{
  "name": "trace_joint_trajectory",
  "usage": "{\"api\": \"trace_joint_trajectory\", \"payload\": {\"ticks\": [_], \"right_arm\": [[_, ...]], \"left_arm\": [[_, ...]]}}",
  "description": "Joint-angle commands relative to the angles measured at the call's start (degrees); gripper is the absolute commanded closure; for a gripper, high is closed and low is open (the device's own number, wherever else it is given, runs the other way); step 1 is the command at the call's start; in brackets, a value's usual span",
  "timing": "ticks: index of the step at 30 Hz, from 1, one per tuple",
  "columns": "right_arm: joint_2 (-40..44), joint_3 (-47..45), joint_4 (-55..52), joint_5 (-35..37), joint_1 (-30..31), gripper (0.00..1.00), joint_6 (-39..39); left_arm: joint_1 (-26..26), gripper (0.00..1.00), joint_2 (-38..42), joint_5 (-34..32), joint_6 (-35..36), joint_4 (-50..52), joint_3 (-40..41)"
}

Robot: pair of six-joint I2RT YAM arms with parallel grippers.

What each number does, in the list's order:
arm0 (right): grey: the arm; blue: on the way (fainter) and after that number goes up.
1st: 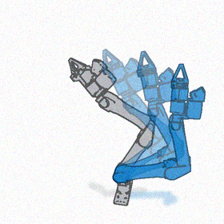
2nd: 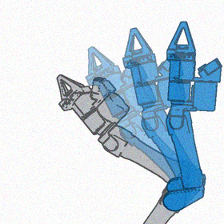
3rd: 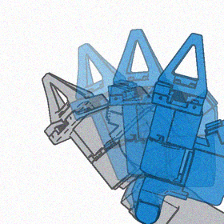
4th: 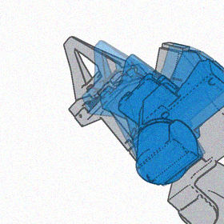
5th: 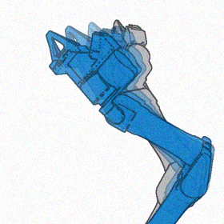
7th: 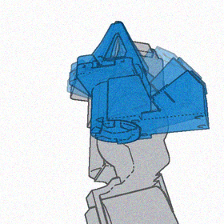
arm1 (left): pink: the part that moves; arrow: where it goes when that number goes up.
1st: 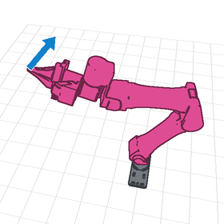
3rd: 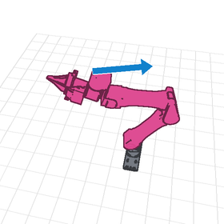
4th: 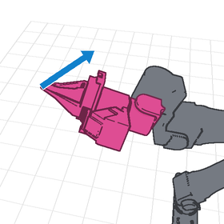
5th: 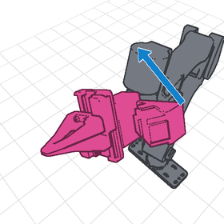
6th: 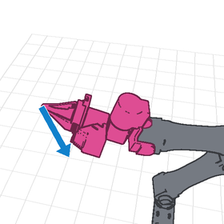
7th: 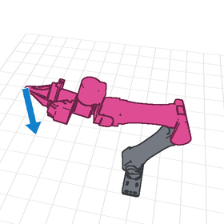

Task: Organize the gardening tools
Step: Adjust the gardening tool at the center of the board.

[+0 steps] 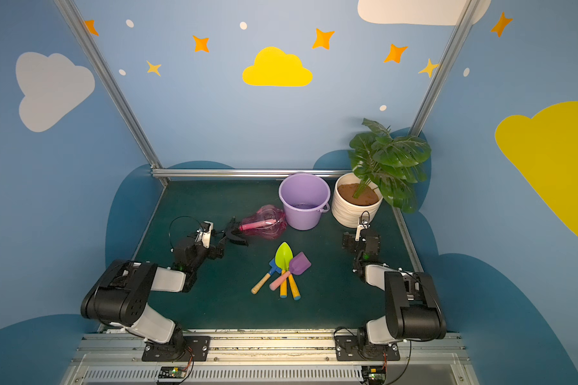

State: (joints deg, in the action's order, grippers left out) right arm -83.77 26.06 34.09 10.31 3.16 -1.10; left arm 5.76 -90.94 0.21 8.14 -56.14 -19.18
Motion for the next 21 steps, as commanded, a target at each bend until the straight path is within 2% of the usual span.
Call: {"api": "trace_joint_trajectory", "payload": {"ticks": [1,9,14,17,21], "right_arm": [[-0.61,0.24,1.15,0.33,0.01,0.02,0.51],[-0.39,0.08,1.42,0.47,0.09,0.02,0.56],[2.06,0.82,-1.61,1.29,0.51,0.02,0.38],[5.76,2.08,-6.99,2.77,2.14,0.02,-1.32],[11.19,7.03,-21.68,5.92,6.97,0.02,-2.96]], "left_arm": [[-0.11,0.00,0.63,-0.21,-0.50,0.00,-0.78],[-0.90,0.00,0.67,1.02,-1.00,1.18,-1.39],[-0.88,0.00,1.46,-2.84,-2.28,2.15,-1.73],[-0.85,0.00,4.56,-4.59,-2.87,3.06,-0.87],[0.19,0.00,10.67,-5.54,-1.61,6.47,0.02]]}}
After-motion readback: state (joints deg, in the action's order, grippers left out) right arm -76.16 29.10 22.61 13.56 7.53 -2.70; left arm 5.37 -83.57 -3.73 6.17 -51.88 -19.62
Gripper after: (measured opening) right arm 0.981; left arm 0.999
